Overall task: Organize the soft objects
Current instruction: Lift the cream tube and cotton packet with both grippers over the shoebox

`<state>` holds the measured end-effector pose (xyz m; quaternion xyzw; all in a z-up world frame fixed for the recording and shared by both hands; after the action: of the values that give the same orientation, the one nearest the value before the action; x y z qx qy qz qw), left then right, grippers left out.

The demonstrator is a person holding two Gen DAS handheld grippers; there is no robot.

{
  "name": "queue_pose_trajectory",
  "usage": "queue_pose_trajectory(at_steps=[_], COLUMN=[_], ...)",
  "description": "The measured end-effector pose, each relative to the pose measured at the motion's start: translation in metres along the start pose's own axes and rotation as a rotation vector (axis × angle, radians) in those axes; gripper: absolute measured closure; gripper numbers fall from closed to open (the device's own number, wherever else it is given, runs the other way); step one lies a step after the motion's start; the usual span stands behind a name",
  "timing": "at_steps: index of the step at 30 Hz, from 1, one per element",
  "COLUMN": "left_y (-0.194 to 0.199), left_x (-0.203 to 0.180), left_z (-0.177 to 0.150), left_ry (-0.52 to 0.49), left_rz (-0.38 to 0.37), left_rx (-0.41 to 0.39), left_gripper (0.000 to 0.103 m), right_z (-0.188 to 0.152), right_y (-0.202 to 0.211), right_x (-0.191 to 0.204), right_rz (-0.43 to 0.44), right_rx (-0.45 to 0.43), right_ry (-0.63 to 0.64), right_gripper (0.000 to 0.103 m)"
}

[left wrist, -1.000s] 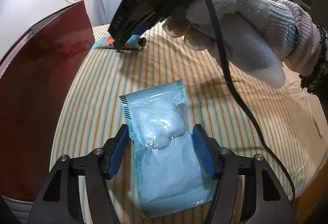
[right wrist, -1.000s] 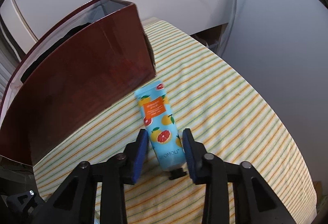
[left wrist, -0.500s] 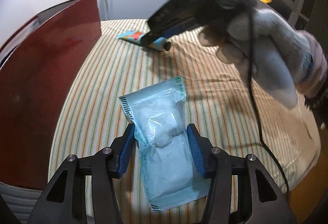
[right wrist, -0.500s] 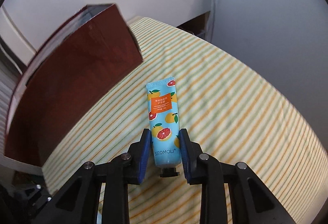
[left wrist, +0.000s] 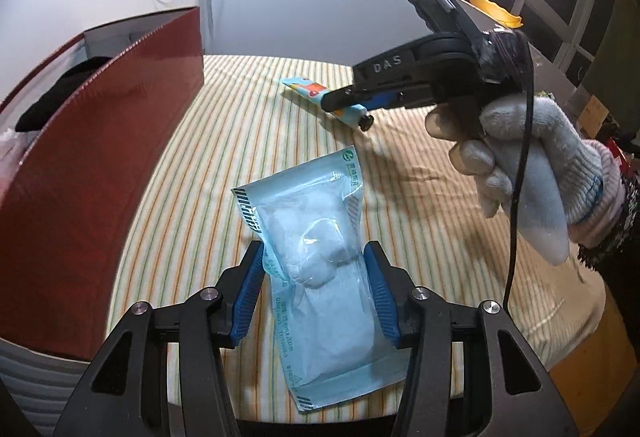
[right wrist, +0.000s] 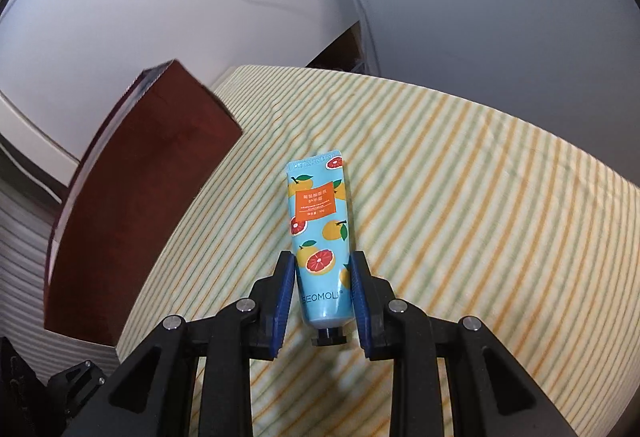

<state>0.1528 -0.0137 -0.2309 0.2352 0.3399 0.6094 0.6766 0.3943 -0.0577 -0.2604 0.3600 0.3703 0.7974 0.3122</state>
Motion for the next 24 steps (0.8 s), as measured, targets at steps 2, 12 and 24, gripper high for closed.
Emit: queue_pose_trajectory(at_steps=[2,12,24], left_y=[0.007,0.047,0.111], left_x=[-0.001,0.003,0.064], left_z=[0.001,0.017,0.056], left_ry=[-0.004,-0.015,-0.022], left_rz=[-0.005,-0.016,0.094], left_rx=[-0.010,-0.085,-0.197], left_gripper=[0.054,0.054,0.054], right_z=[-0.003,0.006,0.056], right_y=[0.010,0.070,0.101], right_x=[-0.007,-0.004,0.065], right_rz=[0.020,0.056,0.111], right_rx=[-0.011,-0.110,-0.167], right_ry=[-0.037,-0.065,0.025], right_gripper=[0.078,0.078,0.078])
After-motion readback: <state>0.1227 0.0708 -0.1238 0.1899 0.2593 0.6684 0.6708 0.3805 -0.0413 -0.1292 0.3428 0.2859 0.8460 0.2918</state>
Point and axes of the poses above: each gripper's, at about its wrist camera, not at the fingertips, and y roughly against the way its jaws point, x to its left, z to its top, the point moved 7 cm from there along -y, roughly the way its jaws point, and after that the axes turned 2 degrees about -x, right-handed, at the moved point
